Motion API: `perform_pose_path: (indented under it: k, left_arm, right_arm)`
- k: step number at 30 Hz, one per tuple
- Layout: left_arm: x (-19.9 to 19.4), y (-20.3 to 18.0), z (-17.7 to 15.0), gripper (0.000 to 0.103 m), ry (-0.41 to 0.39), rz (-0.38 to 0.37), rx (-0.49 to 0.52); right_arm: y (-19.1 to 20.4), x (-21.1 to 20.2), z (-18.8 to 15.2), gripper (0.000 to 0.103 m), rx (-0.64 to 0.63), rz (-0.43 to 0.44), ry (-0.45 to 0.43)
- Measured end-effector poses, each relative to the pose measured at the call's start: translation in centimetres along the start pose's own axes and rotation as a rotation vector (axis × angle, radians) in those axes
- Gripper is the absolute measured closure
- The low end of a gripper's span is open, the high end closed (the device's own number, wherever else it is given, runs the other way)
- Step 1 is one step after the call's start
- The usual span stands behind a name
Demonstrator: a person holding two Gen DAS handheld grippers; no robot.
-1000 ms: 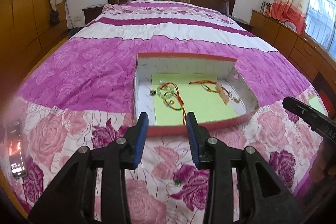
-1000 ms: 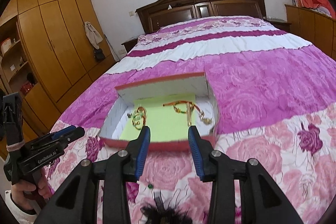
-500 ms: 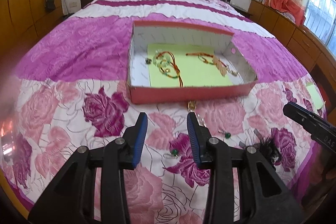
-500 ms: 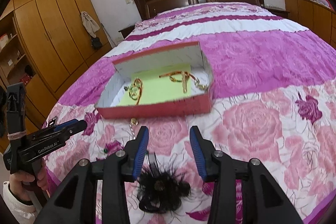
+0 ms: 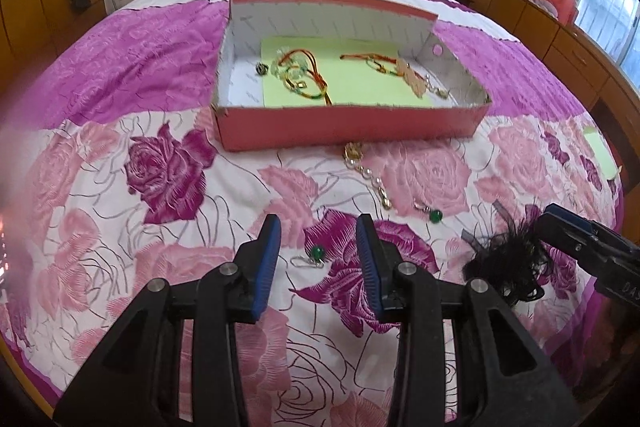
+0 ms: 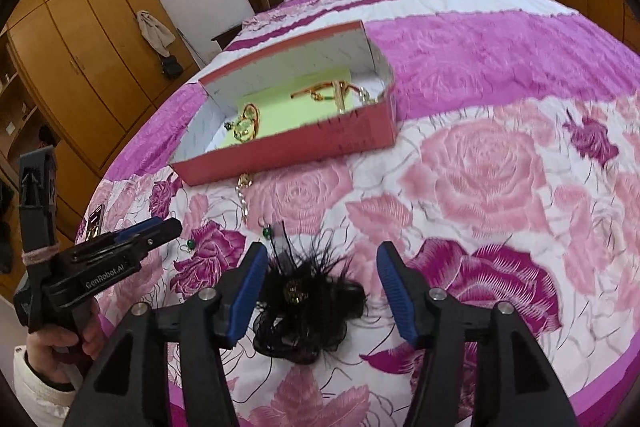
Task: Organize jewelry
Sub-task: 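Grasp the black feather hair clip with the right tool while the left tool grasps a green bead earring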
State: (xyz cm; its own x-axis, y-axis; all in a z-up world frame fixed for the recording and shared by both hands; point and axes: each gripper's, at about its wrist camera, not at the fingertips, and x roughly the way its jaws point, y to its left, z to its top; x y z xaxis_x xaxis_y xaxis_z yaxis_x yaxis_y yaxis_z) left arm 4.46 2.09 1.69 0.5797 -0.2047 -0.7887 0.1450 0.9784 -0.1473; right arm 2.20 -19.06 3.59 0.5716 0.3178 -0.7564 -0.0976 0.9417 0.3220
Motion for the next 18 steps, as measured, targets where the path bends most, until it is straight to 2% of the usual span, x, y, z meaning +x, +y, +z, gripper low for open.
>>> perform_pose_path:
  k: [10,18]
  left_arm:
    - [2.0,-0.2,-1.1,0.074,0.031,0.004,0.024]
    - [3.0,-0.2,-1.7,0.088,0.049,-0.013,0.030]
  right_arm:
    - [0.5,2.0,-1.6,0.037,0.012,0.004,0.070]
    - [1.0,3.0,-2.2,0.034,-0.026,-0.030,0.071]
